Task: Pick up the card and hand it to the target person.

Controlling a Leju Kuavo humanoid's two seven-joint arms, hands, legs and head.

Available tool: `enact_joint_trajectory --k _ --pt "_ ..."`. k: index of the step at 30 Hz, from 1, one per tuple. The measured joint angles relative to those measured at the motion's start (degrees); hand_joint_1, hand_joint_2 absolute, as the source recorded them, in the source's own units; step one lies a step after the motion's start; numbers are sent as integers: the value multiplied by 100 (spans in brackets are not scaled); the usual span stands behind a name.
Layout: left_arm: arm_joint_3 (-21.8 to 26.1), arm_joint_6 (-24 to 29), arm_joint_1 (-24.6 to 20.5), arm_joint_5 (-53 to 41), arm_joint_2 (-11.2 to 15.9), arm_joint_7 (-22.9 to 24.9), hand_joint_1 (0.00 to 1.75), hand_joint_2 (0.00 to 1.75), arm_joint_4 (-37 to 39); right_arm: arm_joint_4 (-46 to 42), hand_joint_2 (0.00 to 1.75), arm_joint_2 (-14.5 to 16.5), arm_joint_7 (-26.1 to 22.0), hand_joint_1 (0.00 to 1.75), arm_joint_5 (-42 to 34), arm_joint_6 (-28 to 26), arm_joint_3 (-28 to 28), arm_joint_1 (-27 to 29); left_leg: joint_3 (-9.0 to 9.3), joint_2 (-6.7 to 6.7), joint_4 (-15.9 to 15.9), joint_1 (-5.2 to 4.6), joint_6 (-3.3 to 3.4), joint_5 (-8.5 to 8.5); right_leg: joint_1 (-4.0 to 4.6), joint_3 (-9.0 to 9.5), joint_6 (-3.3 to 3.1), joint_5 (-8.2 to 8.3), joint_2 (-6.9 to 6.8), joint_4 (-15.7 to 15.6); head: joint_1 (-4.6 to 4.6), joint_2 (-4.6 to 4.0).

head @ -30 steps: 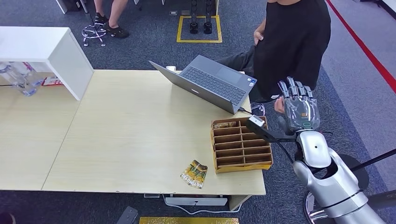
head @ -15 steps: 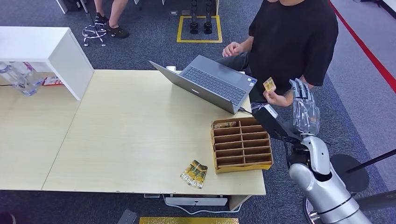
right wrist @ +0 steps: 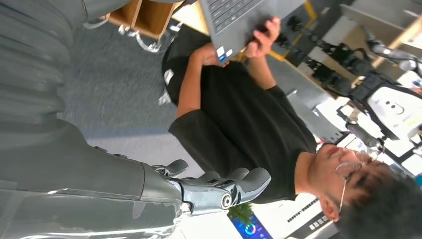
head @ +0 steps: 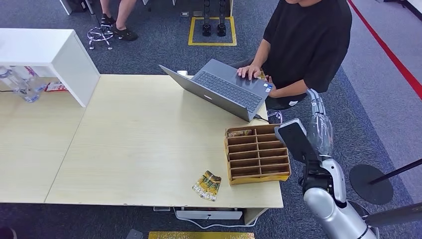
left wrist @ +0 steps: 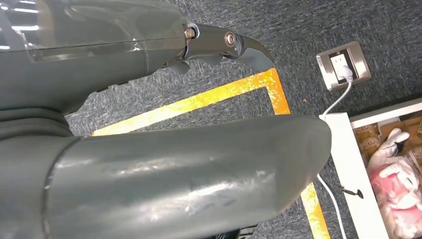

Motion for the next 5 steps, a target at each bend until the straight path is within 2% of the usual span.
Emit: enact_joint_trajectory --k 2,5 --pt "5 4 15 19 2 -20 0 0 0 -53 175 68 -104 0 100 -225 1 115 0 0 0 0 0 0 0 0 0 0 0 0 -1 0" --pt "18 6 25 31 4 -43 0 0 0 -80 175 143 -38 0 647 -361 7 267 0 0 -1 0 0 0 0 0 0 0 0 0 1 0"
